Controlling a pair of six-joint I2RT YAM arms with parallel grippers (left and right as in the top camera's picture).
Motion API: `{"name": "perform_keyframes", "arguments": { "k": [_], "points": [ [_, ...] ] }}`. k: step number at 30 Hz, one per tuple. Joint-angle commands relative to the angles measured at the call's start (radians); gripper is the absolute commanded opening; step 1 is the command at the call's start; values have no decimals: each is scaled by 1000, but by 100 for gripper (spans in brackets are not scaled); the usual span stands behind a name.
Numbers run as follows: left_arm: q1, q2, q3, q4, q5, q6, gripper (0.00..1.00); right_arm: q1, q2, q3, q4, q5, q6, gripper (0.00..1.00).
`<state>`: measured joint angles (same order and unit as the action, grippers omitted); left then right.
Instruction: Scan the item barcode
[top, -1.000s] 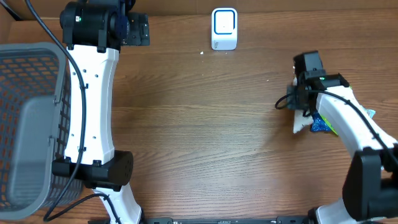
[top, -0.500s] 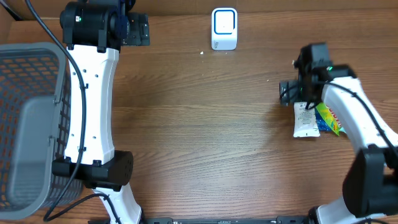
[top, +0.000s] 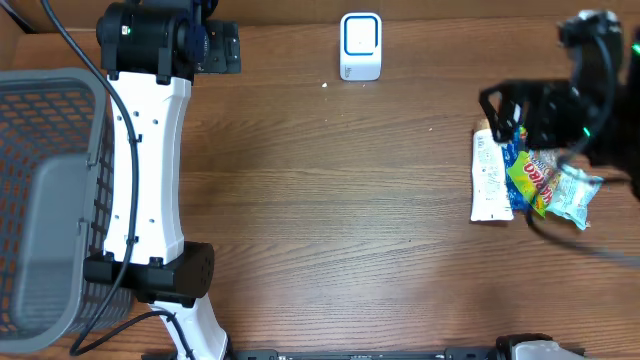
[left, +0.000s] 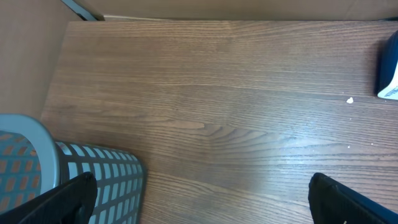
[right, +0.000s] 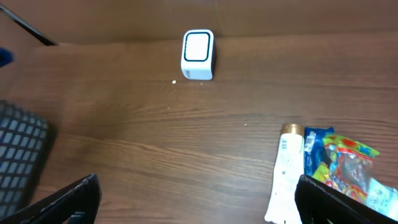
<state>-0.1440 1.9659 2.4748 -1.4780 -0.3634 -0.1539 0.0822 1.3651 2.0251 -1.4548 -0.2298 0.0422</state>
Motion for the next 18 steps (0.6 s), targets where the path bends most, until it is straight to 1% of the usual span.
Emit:
{"name": "perform_keyframes", "arguments": {
  "k": [1, 3, 5, 11, 15, 18],
  "points": [
    [-7, -4, 13, 0, -5, -10, 99, 1, -36, 4, -60, 71, 10, 100],
    [-7, -4, 13, 0, -5, -10, 100, 1, -65, 4, -80, 126, 11, 100],
    [-7, -4, 13, 0, -5, -10, 100, 0, -96, 4, -58, 183, 27, 100],
    [-7, -4, 13, 0, -5, -10, 99, -15, -190, -26, -18, 509, 293, 100],
    [-7, -4, 13, 0, -5, -10, 100, -79, -310, -176, 137, 521, 295, 100],
    [-7, -4, 13, 0, -5, -10, 99, -106, -424, -357, 294, 473, 218, 100]
  ]
}}
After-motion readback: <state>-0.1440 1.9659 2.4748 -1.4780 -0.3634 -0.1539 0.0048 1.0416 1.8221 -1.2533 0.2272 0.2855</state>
